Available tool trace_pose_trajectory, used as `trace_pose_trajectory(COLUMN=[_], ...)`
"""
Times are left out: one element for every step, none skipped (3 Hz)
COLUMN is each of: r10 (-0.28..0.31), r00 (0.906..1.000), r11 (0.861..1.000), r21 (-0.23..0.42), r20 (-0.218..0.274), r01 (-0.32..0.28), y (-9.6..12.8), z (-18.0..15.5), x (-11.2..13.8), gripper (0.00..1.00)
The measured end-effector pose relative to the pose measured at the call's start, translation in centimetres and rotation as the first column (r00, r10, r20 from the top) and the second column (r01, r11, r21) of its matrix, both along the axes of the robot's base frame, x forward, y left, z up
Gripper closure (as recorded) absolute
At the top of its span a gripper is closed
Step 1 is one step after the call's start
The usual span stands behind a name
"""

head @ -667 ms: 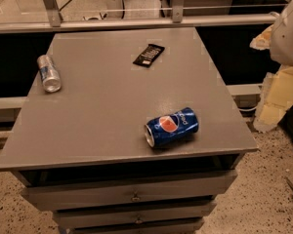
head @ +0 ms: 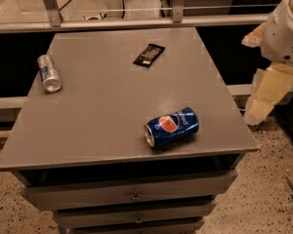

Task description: Pick rxbar chocolate

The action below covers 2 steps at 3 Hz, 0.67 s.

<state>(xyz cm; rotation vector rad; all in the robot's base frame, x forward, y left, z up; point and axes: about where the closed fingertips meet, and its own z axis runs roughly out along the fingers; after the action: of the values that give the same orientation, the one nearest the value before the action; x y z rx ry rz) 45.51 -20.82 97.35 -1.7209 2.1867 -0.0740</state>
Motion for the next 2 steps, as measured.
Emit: trace_pose_trajectory(r10=[0.026,0.012], r00=[0.9985,0.9923], r11=[0.997,0.985], r21=[0.077,0.169], r20=[0.049,0.123], r01=[-0.029,-0.033], y=[2.3,4.2], z=[-1.2,-2.2], x=[5.3,12.2], gripper=[0.00,0.00])
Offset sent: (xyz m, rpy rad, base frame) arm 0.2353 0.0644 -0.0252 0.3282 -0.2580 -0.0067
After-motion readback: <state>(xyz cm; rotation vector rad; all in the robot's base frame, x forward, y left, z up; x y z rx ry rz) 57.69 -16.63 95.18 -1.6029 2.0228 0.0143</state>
